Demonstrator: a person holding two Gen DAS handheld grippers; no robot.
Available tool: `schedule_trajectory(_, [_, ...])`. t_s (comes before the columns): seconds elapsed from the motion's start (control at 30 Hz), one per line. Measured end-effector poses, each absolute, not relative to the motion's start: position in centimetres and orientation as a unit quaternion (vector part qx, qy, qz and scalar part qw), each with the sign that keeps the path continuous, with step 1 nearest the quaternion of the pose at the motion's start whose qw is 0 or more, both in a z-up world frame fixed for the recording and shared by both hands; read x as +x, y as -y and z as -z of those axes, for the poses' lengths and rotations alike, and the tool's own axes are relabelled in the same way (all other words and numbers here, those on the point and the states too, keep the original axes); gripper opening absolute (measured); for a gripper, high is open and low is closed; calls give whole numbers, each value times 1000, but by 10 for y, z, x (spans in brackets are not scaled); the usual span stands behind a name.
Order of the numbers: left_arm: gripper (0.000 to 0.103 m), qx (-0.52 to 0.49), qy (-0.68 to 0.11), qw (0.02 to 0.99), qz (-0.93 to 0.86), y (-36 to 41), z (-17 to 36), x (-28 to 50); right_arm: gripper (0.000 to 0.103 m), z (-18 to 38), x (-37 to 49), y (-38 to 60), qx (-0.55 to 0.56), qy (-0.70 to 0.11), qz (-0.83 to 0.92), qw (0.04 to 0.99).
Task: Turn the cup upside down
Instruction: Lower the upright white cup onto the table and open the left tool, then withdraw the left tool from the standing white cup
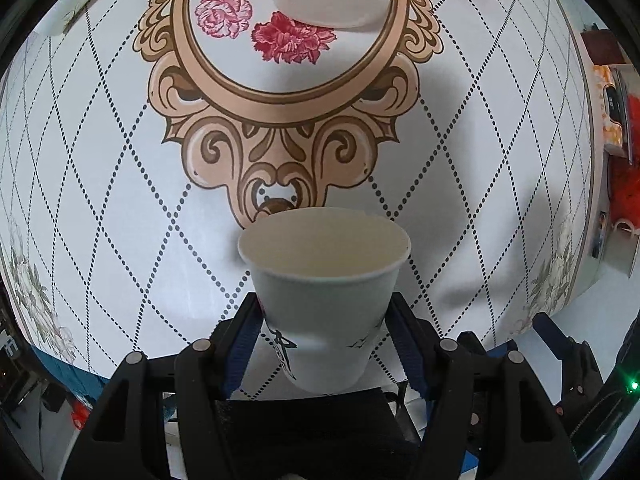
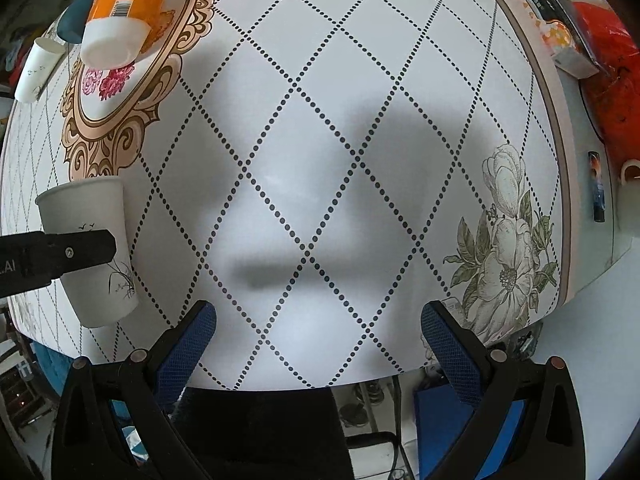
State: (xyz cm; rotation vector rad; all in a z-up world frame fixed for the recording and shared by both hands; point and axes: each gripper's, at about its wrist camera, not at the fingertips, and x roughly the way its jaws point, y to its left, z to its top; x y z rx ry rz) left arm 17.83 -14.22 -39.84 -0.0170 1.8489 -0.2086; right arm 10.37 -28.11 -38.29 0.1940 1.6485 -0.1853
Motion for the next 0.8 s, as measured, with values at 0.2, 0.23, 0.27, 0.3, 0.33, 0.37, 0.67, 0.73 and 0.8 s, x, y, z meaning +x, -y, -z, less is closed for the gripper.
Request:
schedule_trajectory(0.2, [84,-1,-794,601,88,142,398,193,103,386,100,279,86,-732,85,671])
schedule_trajectory(0.23, [89,0,-792,604,87,141,396,196,103,387,102,278,87,-732,86,671])
schedule_trajectory(0.27, [89,0,-791,605,86,140,397,198,103,387,101,278,87,-731,87,671])
schedule_trajectory(0.3, [89,0,-791,605,85,139,397,200,103,387,103,278,87,-731,87,671])
schedule_trajectory(0.33, [90,0,-791,606,85,138,397,202,103,387,103,278,87,-731,88,671])
schedule_trajectory(0.37, [90,-1,-791,605,84,137,397,204,103,387,105,277,87,-731,88,671])
schedule_trajectory(0.67, [90,-11,-785,614,82,123,381,210,103,380,113,279,88,-727,88,675])
schedule_trajectory(0.73, [90,-17,-781,619,82,117,372,210,103,376,114,279,89,-725,88,677])
schedule_trajectory(0.8, [90,-23,-776,625,85,113,359,208,103,370,114,279,92,-722,87,680])
